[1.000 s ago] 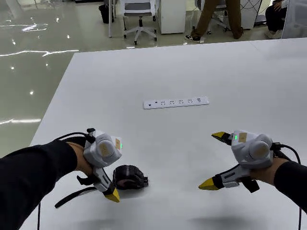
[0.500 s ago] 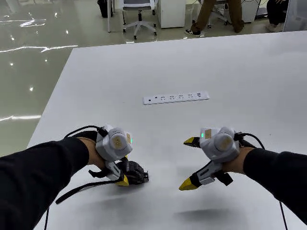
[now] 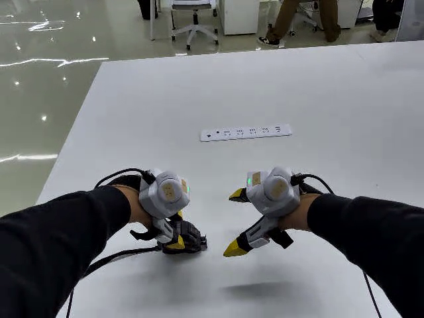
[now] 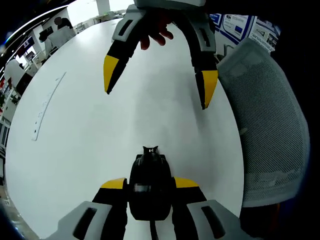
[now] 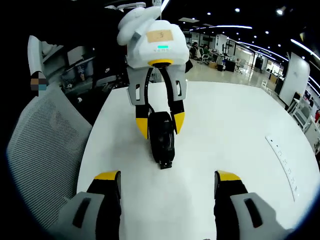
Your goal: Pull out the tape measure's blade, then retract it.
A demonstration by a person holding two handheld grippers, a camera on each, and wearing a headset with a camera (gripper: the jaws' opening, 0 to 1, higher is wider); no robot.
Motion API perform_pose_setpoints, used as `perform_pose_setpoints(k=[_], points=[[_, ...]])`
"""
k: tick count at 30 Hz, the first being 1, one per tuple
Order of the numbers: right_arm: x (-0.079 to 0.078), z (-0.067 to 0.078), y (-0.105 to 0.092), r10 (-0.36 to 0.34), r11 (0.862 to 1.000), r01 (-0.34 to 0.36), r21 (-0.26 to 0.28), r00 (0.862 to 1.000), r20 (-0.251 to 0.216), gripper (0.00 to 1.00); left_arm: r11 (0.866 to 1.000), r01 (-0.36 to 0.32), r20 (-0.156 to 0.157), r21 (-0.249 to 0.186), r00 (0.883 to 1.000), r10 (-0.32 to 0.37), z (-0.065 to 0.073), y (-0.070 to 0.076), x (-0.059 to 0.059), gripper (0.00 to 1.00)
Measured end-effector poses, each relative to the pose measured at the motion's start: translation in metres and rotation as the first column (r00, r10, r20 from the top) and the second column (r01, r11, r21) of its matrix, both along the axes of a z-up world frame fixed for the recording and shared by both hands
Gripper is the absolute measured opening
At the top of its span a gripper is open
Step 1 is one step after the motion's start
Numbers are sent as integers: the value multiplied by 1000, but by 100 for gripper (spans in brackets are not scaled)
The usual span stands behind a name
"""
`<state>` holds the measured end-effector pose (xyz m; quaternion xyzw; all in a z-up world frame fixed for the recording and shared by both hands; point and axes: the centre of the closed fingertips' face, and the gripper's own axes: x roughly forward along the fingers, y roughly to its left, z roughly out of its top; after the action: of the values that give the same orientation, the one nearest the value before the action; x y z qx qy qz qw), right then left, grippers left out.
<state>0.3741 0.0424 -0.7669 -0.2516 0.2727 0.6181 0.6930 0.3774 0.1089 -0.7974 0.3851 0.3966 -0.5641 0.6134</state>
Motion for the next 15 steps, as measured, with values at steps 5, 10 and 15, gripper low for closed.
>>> perform_pose_setpoints(k=[5, 10, 15], points=[[1, -15, 9, 18, 1000, -18, -18, 1000, -15, 67, 999, 19, -4, -26, 1000, -19, 1, 1, -1, 29], [1, -26, 27, 30, 999, -30, -12, 999, -18, 62, 999, -13, -11, -32, 1000, 13, 0, 1, -1, 29], [4, -43, 34, 23, 999, -23, -39, 1000, -6, 50, 999, -24, -7, -27, 1000, 23, 0, 1, -1, 29]])
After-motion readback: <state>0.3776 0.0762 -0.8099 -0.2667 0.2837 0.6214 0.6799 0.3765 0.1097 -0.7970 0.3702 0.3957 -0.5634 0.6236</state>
